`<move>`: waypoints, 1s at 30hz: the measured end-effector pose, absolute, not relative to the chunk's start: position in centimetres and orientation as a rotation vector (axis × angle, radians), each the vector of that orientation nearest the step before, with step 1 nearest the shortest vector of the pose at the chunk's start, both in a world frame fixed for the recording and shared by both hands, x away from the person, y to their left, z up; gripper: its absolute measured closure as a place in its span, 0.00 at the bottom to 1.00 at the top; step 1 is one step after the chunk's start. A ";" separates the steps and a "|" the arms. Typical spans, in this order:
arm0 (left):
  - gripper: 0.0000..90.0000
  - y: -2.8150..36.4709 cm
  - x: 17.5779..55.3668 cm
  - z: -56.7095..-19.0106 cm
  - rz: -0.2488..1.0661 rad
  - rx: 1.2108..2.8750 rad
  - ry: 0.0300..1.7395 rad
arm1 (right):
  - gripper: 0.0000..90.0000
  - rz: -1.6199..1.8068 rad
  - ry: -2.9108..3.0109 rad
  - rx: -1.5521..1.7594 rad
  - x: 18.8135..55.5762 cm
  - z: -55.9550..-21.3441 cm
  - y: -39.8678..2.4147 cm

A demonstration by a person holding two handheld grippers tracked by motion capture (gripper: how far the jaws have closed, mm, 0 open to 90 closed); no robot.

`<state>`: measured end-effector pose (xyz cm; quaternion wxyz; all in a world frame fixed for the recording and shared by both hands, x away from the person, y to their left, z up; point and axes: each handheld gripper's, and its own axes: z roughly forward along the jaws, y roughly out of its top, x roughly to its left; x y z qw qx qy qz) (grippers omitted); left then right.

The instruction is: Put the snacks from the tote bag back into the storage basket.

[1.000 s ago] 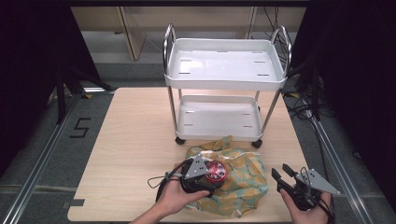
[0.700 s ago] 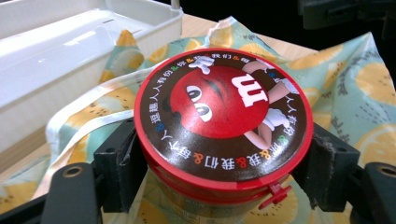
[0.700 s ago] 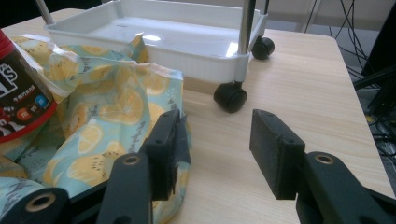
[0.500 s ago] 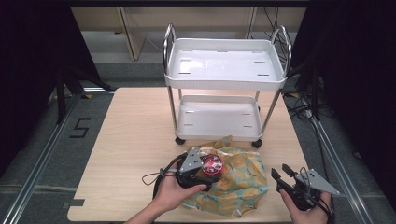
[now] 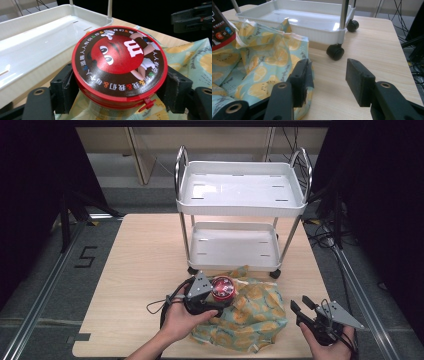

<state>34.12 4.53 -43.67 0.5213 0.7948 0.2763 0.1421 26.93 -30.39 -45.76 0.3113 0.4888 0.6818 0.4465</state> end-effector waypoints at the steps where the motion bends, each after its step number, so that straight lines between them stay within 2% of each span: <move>1: 0.28 4.6 34.2 -43.6 0.335 1.893 0.667 | 0.60 1.176 1.797 1.283 27.0 -45.8 -30.4; 30: 0.28 6.1 35.7 -40.6 0.406 1.825 0.726 | 0.60 1.187 1.808 1.294 27.0 -45.8 -30.3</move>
